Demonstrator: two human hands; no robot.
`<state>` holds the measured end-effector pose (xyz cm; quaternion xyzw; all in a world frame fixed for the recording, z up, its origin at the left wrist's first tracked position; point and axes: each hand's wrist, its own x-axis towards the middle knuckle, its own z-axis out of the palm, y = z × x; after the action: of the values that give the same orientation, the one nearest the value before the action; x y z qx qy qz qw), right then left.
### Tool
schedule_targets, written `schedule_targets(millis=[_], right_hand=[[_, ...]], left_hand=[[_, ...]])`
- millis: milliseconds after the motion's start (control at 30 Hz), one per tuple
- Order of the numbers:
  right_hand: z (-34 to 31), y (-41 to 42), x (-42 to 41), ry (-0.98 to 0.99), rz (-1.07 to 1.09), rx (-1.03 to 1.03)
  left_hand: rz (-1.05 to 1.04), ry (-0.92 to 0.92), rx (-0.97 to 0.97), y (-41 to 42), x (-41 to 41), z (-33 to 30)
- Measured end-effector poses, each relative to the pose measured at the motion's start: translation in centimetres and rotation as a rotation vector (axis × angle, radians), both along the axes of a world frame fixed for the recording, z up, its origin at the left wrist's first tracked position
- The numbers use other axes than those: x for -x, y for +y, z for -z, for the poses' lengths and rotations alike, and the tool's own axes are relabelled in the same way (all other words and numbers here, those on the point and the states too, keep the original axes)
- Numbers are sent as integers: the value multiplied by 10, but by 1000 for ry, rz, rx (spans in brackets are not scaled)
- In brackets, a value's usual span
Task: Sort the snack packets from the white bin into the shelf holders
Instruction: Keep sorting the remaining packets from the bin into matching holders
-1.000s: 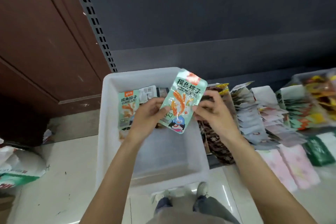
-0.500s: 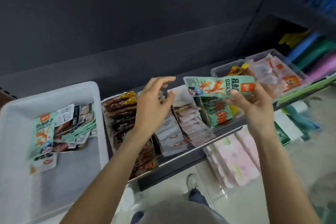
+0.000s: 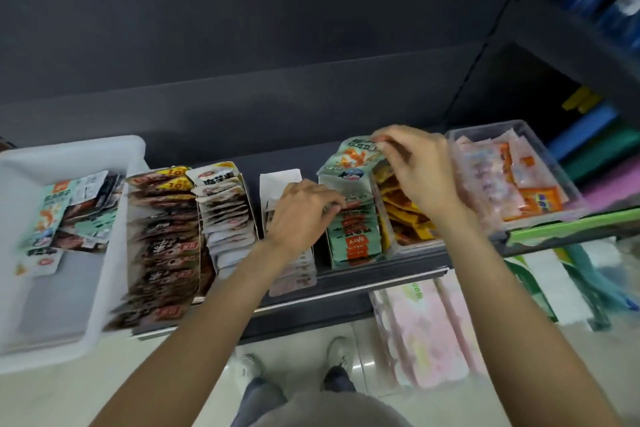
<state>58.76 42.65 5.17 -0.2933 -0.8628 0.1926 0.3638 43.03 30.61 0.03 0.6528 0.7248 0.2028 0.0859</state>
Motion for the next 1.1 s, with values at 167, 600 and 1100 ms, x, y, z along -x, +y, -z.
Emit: schedule_targets(millis=[167, 600, 1100], right_hand=[[22, 2, 27, -506, -89, -94], [37, -3, 23, -622, -97, 1], [-16, -138, 171, -197, -520, -45]], left_hand=[[-2, 8, 13, -1, -4, 0], [-68, -51, 73, -4, 0, -14], [-721, -35, -401, -186, 158, -41]])
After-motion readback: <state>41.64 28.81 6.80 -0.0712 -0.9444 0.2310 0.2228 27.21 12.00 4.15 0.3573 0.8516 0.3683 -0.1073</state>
